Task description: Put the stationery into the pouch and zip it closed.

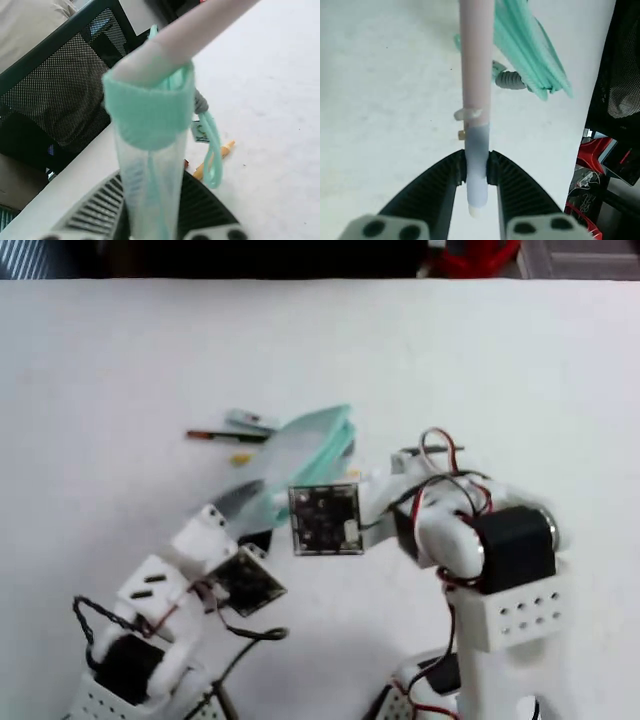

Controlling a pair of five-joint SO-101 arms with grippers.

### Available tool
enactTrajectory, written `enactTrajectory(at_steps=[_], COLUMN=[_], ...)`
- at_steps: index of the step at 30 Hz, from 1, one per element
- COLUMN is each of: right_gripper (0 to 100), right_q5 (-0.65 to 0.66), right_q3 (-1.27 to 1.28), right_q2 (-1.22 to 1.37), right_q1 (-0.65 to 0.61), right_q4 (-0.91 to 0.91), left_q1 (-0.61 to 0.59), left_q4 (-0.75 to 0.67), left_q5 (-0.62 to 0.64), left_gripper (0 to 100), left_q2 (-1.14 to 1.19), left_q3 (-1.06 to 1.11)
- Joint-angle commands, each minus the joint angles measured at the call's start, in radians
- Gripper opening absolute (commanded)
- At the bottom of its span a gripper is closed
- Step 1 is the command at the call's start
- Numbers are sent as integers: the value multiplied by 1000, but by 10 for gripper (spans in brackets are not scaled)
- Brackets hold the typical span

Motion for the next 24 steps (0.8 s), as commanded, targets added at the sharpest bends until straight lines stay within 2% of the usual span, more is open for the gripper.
enactTrajectory(at_steps=[1, 14, 24], right_gripper=[17, 18, 18], right_q5=[-28, -176, -379], right_q3=[-63, -69, -158], right_q2=[4, 4, 4], right_q1=[-28, -223, -315], right_q4=[1, -2, -73], left_q1=[31, 67, 67], left_q4=[-5, -2, 0], left_q5=[-9, -8, -8], left_gripper=[22, 22, 22], left_q2=[-4, -4, -4], left_q3=[-61, -61, -61])
